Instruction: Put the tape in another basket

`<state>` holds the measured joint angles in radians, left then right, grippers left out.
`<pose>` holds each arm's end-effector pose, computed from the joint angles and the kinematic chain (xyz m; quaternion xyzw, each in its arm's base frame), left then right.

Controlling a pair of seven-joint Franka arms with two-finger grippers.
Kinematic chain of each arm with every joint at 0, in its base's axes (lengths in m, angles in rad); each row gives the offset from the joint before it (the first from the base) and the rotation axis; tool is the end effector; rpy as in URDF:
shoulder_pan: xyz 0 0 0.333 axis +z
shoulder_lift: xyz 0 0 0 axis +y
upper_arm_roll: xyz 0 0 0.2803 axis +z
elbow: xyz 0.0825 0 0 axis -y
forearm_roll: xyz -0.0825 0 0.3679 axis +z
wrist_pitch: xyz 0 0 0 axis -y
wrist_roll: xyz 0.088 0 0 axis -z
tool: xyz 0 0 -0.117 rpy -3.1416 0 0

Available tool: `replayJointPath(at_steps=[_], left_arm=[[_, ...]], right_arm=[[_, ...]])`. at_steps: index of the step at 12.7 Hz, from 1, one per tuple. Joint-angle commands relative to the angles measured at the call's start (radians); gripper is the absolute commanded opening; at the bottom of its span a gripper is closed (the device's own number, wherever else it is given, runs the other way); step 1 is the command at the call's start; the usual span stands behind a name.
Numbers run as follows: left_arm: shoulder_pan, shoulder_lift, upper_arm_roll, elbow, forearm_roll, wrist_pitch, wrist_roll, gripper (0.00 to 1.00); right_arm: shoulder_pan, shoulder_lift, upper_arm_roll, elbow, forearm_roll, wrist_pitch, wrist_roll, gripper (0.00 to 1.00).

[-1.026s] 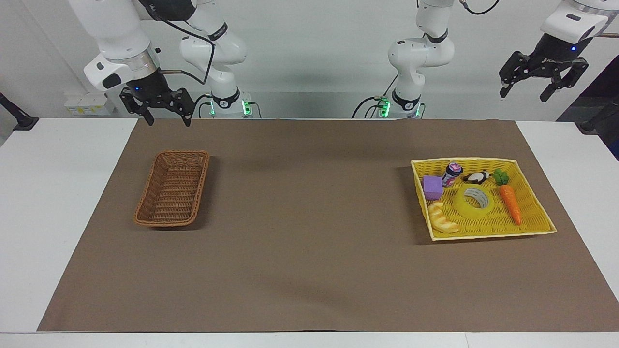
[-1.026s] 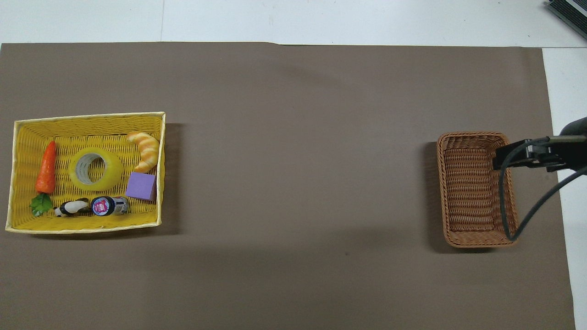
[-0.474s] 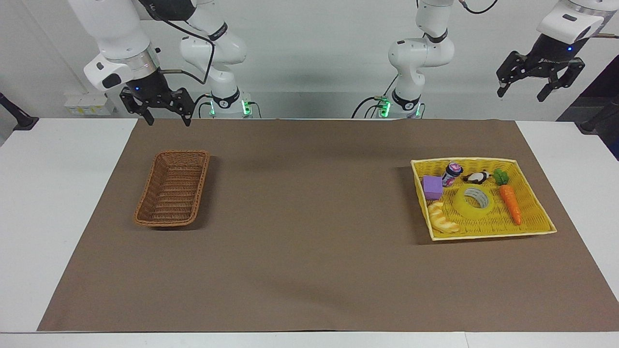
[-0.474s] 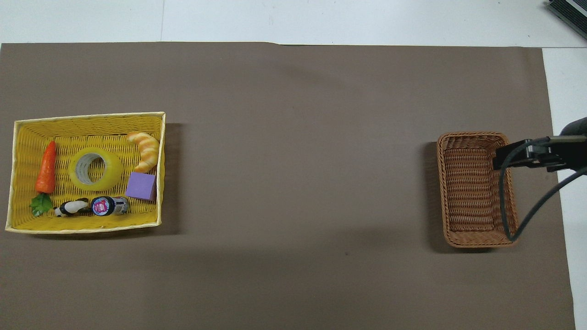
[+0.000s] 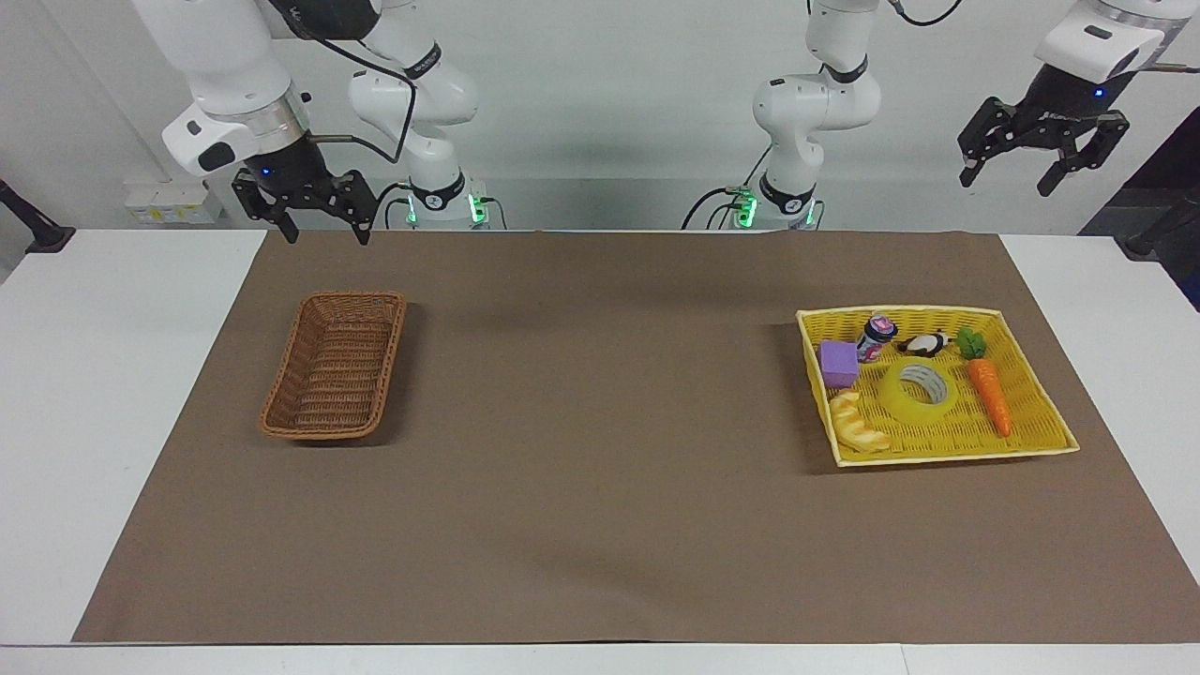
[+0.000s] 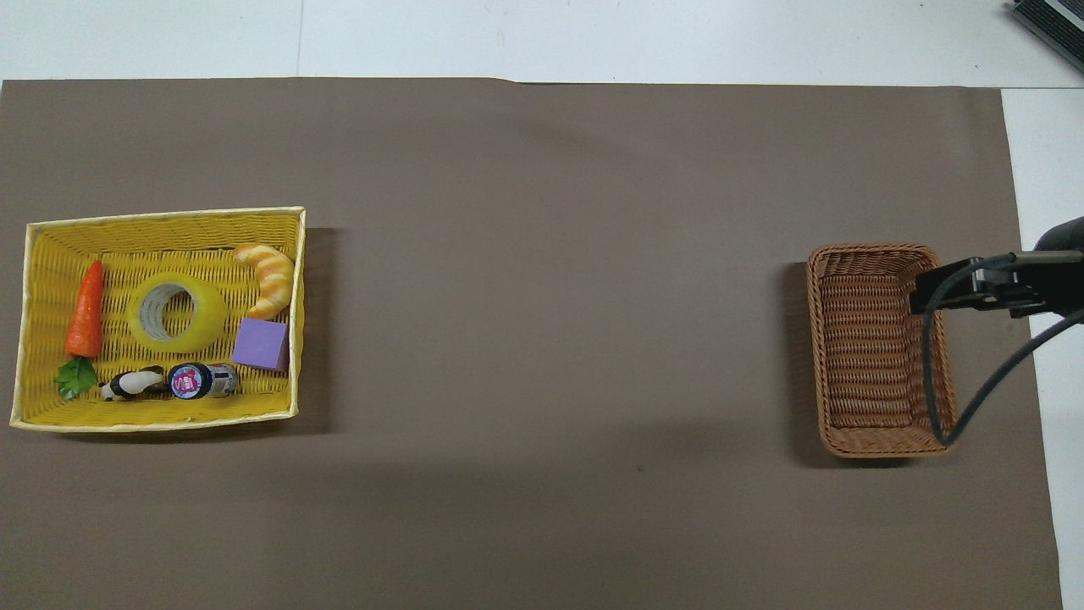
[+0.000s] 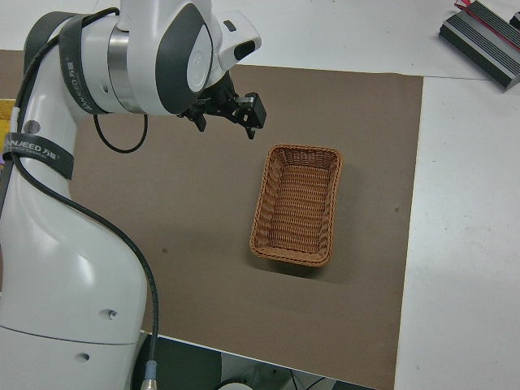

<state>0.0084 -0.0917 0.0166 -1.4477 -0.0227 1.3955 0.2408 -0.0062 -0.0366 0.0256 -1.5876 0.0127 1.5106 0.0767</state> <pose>0.4908 0.0098 0.6653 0.9937 -0.1099 0.0211 0.0092 0.5215 0.0119 0.5854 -0.9994 0.0284 0.0205 0.0049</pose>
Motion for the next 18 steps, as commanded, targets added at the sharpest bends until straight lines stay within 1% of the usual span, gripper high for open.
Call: replayJointPath(at_steps=[1,2,4,5,8,11,12,15,18], left_arm=[[0.007,-0.031,0.005,-0.043,0.004,0.025,0.005,1.00],[0.007,-0.031,0.009,-0.065,0.003,0.028,0.005,1.00],[0.010,-0.028,0.011,-0.126,-0.005,0.113,0.009,1.00],[0.024,-0.028,0.011,-0.170,-0.006,0.158,0.018,1.00],[0.086,-0.025,0.011,-0.328,-0.008,0.313,0.127,1.00],[0.114,-0.013,0.011,-0.472,-0.008,0.498,0.135,1.00],[0.123,0.000,0.011,-0.499,-0.010,0.538,0.133,1.00],[0.131,0.081,0.011,-0.505,-0.010,0.591,0.133,1.00],[0.145,0.153,0.011,-0.557,-0.011,0.704,0.135,1.00]], right_arm=[[-0.011,-0.023,0.005,-0.023,0.013,-0.003,0.006,1.00],[-0.011,-0.023,0.005,-0.023,0.013,-0.003,0.006,1.00],[-0.011,-0.023,0.005,-0.023,0.013,-0.003,0.005,1.00],[-0.011,-0.023,0.005,-0.023,0.013,-0.003,0.005,1.00],[-0.011,-0.023,0.004,-0.023,0.013,-0.003,0.006,1.00],[-0.011,-0.022,0.005,-0.023,0.013,-0.003,0.005,1.00],[-0.011,-0.022,0.005,-0.023,0.013,-0.003,0.005,1.00],[-0.012,-0.022,0.004,-0.023,0.013,0.005,0.006,1.00],[-0.018,-0.020,0.002,-0.023,0.009,0.005,0.006,1.00]])
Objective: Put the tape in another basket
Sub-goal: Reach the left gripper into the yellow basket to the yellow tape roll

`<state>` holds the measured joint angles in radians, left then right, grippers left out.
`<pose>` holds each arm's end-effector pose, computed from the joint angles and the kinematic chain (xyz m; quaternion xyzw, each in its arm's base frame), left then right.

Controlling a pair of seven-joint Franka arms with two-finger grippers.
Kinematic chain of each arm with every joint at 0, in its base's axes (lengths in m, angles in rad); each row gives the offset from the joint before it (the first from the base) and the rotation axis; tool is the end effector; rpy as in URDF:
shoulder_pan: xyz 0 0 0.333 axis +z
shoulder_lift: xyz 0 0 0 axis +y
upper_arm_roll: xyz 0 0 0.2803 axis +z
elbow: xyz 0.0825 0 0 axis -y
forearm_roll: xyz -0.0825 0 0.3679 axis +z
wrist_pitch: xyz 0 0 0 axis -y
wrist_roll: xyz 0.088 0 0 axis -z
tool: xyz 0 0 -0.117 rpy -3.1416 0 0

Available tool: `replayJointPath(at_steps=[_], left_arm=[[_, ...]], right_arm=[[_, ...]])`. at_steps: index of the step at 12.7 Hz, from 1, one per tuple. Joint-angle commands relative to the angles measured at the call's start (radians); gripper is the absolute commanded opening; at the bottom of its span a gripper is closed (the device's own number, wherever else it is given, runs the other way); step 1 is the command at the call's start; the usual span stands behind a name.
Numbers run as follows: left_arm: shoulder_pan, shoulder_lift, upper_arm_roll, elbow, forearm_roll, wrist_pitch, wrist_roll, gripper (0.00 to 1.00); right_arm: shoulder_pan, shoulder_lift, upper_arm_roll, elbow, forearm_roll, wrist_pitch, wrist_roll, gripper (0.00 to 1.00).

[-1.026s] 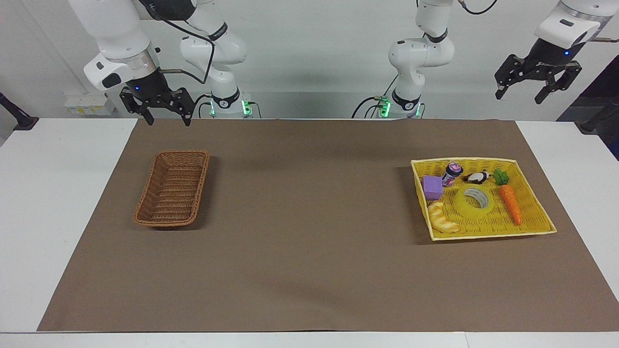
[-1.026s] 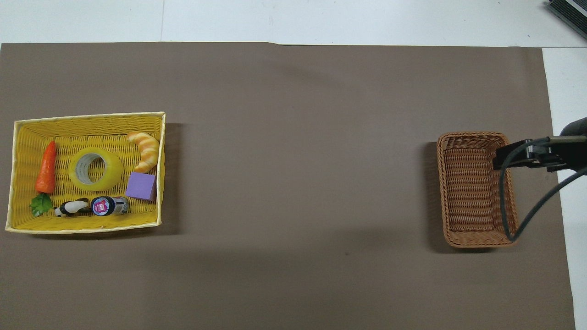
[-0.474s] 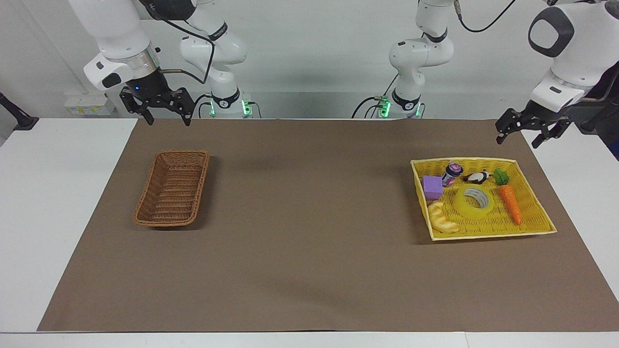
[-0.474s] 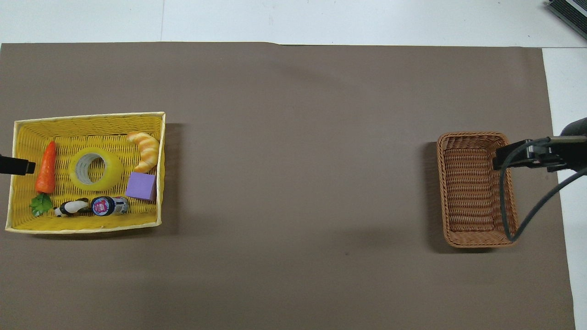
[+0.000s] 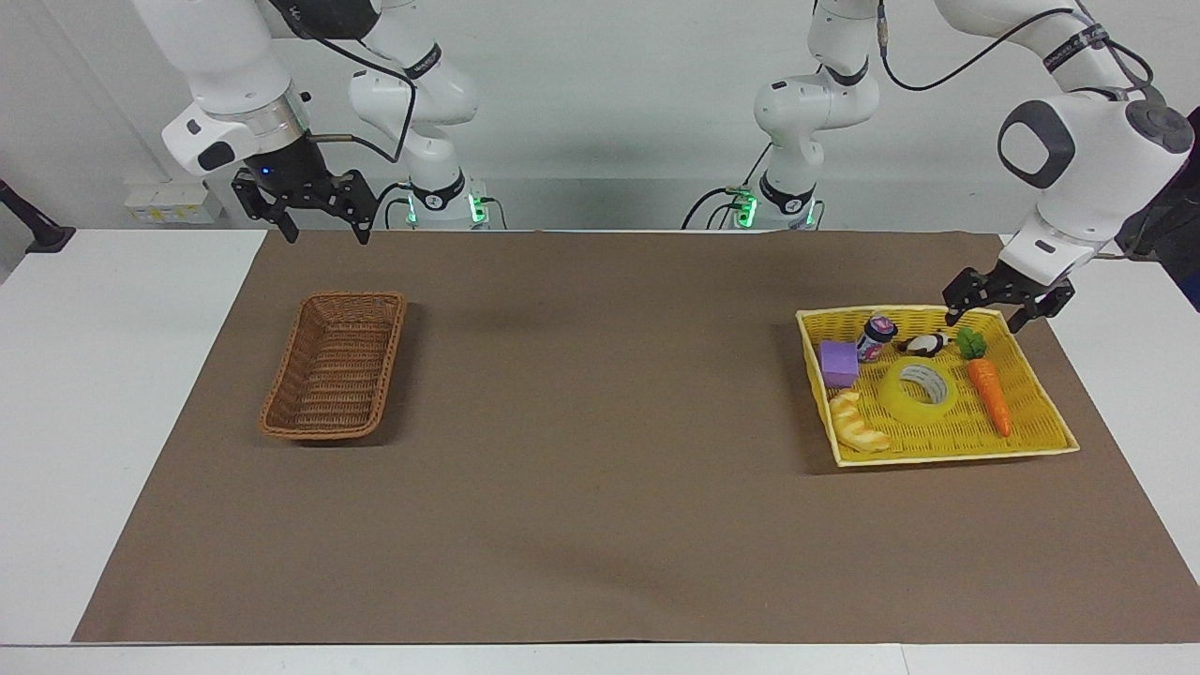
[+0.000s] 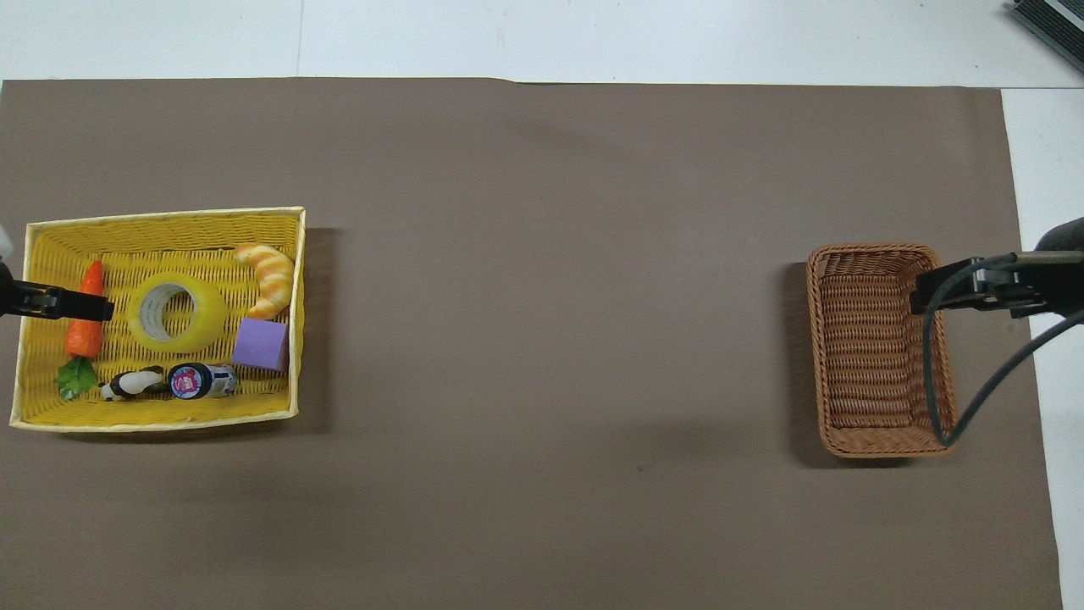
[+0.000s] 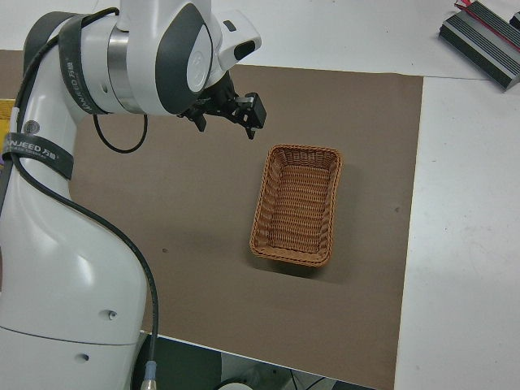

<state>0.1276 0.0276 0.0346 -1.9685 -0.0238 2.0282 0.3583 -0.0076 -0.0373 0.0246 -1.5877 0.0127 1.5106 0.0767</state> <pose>0.5441 0.0874 0.4202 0.9955 -0.0928 0.0182 0.0058 0.5213 0.0106 0.5858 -0.9993 0.0296 0.0202 0.0049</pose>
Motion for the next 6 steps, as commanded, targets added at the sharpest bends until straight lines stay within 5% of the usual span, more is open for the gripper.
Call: replayJointPath(at_steps=[1,6], left_arm=[[0.035,0.055,-0.007,-0.044,-0.011,0.113,0.018,1.00],[0.044,0.121,-0.008,-0.163,-0.022,0.338,0.018,1.00]], right_arm=[[-0.017,-0.021,0.003,-0.023,0.009,0.005,0.006,1.00],[-0.017,-0.021,0.003,-0.023,0.009,0.005,0.008,1.00]])
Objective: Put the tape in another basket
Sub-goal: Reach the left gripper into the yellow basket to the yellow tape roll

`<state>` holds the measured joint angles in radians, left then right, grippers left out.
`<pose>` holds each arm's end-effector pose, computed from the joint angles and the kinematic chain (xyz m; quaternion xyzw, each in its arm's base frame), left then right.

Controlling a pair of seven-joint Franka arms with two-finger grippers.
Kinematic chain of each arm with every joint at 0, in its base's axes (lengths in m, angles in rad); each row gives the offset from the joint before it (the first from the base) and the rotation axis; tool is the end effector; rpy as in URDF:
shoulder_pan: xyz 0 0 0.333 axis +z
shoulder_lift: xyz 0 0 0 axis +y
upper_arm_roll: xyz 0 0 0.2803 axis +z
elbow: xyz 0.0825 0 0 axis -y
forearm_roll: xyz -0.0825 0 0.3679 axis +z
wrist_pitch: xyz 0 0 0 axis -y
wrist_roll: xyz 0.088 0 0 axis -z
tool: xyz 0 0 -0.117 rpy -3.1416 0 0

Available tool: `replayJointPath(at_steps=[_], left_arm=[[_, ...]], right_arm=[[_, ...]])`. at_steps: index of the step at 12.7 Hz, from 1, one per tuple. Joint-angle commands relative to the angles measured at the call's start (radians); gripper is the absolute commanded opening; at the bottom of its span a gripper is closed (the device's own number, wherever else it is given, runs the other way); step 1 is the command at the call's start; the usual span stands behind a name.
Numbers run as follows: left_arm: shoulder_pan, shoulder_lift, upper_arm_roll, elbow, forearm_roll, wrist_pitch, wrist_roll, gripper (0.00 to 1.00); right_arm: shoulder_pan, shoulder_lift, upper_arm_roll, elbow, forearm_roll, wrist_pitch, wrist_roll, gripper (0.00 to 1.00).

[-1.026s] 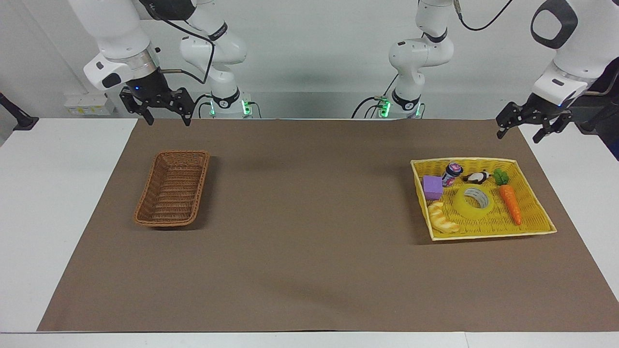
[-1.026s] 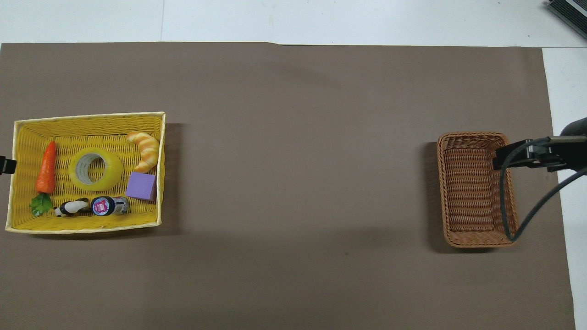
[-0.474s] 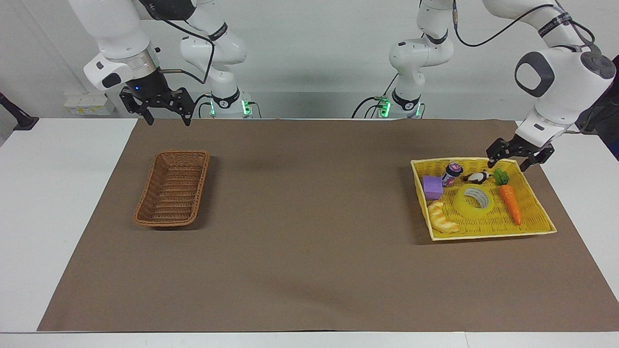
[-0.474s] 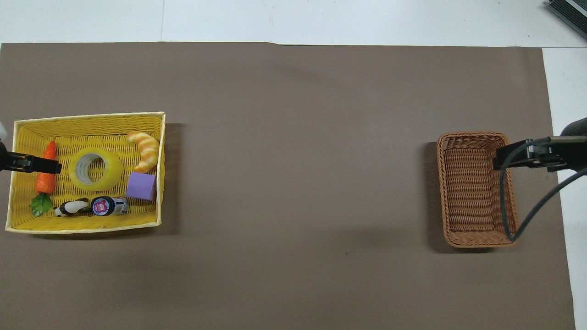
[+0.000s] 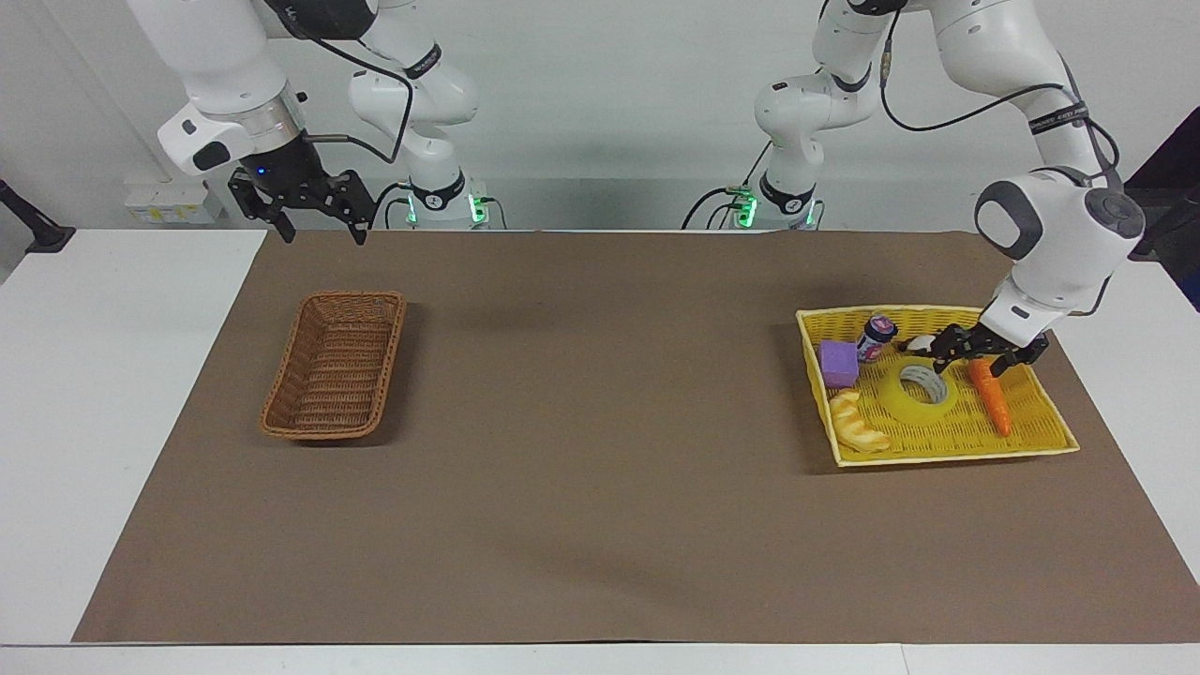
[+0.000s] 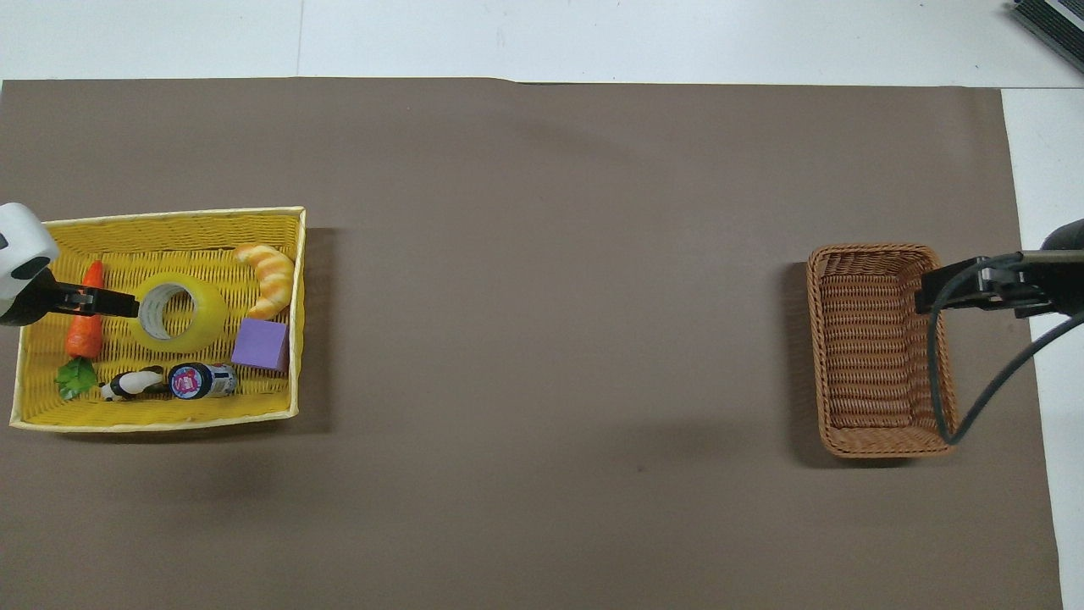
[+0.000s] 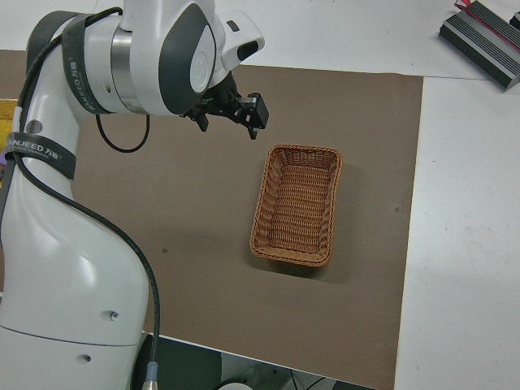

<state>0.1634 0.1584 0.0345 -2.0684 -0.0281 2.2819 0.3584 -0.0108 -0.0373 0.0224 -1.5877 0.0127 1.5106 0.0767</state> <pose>0.5511 0.1094 0.3258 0.9970 -0.0716 0.0288 0.0003 0.5214 0.0078 0.5858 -0.9993 0.0323 0.0201 0.0050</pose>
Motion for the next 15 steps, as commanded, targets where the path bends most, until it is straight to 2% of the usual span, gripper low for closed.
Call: replayJointPath(at_steps=[1,4,6,7,8,9,10,12,15], left_arm=[[0.001,0.001,-0.008,-0.064,-0.019,0.091,0.016,1.00],[-0.002,0.032,-0.008,-0.067,-0.036,0.123,0.017,1.00],[-0.002,0.032,-0.008,-0.065,-0.036,0.130,0.017,0.94],[-0.002,0.032,-0.008,-0.065,-0.036,0.128,0.016,0.83],[-0.002,0.032,-0.008,-0.067,-0.036,0.125,0.017,0.68],[0.001,0.032,-0.008,-0.067,-0.036,0.122,0.017,0.52],[-0.001,0.032,-0.008,-0.067,-0.036,0.119,0.019,0.27],[-0.002,0.032,-0.008,-0.065,-0.036,0.116,0.019,0.01],[-0.004,0.023,-0.008,-0.041,-0.035,0.119,0.019,0.00]], right_arm=[[-0.014,-0.021,0.007,-0.024,0.009,0.005,0.006,1.00],[-0.014,-0.022,0.007,-0.029,0.006,0.006,0.003,1.00],[-0.011,-0.026,0.007,-0.032,0.006,0.008,0.003,1.00],[-0.009,-0.026,0.007,-0.034,0.006,0.008,0.000,1.00],[-0.006,-0.027,0.008,-0.037,0.006,0.011,0.000,1.00],[-0.003,-0.032,0.008,-0.050,0.007,0.037,-0.001,1.00],[0.002,-0.044,0.008,-0.069,0.007,0.058,-0.002,1.00],[0.002,-0.042,0.010,-0.077,0.013,0.059,-0.003,1.00],[0.005,-0.044,0.013,-0.126,0.015,0.104,0.000,1.00]])
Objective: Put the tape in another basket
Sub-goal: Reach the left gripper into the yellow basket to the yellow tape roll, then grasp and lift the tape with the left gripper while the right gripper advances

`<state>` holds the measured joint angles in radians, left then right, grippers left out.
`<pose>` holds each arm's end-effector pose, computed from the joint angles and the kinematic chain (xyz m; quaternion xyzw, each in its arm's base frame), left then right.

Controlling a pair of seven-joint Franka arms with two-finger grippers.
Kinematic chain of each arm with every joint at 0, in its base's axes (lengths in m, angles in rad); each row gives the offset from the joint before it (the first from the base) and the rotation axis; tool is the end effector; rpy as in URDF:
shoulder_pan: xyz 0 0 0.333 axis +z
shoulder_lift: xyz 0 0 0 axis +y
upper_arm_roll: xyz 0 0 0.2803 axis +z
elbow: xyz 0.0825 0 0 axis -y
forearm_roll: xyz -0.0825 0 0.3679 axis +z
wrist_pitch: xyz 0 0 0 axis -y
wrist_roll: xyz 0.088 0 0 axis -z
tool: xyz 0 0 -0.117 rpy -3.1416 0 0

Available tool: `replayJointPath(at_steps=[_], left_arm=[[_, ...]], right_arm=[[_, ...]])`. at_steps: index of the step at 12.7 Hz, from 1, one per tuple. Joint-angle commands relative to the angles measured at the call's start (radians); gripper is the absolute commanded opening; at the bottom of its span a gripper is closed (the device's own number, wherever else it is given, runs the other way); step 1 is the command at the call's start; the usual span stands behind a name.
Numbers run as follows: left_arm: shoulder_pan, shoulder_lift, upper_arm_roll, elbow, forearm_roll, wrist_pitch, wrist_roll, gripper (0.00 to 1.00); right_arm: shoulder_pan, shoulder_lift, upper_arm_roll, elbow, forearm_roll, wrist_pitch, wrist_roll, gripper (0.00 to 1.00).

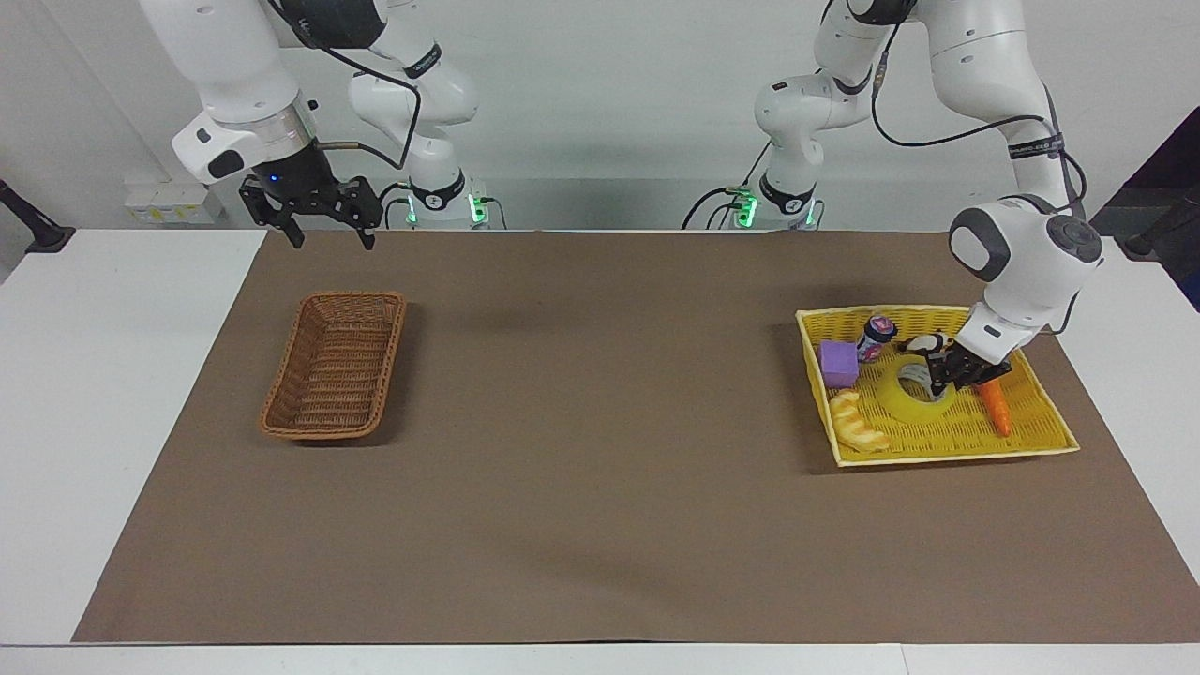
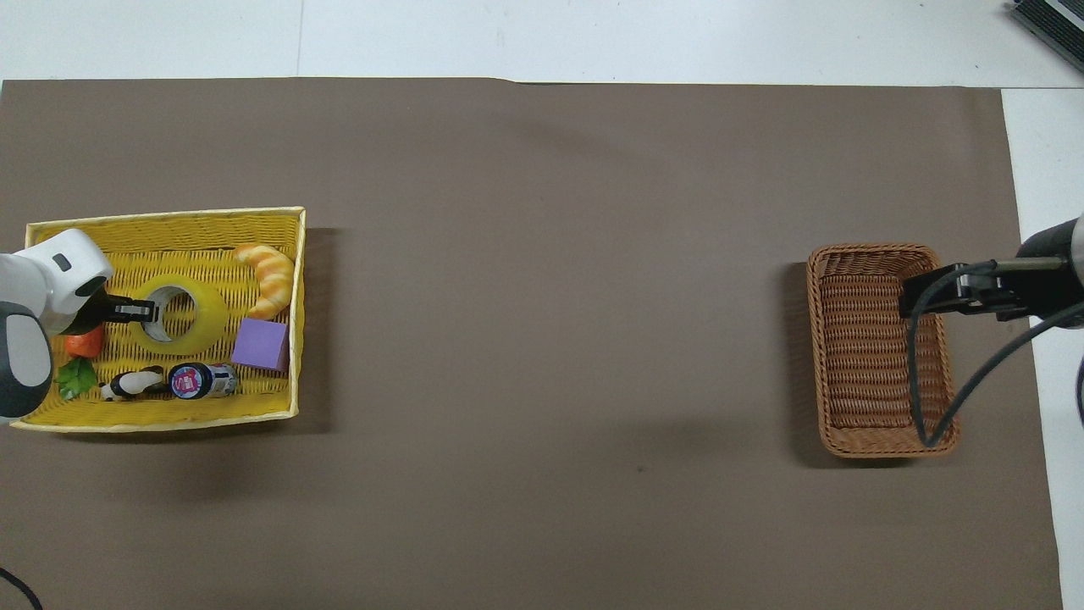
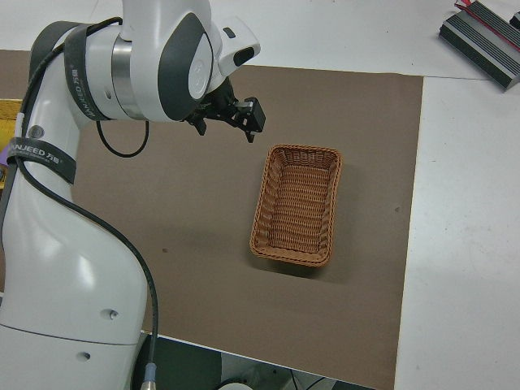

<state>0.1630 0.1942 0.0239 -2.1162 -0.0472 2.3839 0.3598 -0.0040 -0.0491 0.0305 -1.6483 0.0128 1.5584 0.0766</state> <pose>0.5492 0.1030 0.2949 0.9968 -0.0701 0.0394 0.0041 0.5217 0.0157 0.5685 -0.9995 0.0251 0.0207 0.0046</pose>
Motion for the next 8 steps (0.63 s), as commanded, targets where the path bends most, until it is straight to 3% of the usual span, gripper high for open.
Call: replayJointPath(at_steps=[1,3,8], left_arm=[[-0.006,-0.015,0.001,0.025,-0.016,0.012,0.018,0.00],[-0.007,-0.015,-0.005,0.057,-0.016,0.009,0.019,0.00],[-0.039,-0.021,-0.013,0.160,-0.020,-0.066,0.008,0.00]], right_arm=[[-0.002,-0.037,0.008,-0.076,0.015,0.074,0.000,1.00],[-0.001,-0.031,0.012,-0.088,0.019,0.083,0.000,1.00],[-0.001,-0.051,0.012,-0.178,0.229,0.170,-0.031,1.00]])
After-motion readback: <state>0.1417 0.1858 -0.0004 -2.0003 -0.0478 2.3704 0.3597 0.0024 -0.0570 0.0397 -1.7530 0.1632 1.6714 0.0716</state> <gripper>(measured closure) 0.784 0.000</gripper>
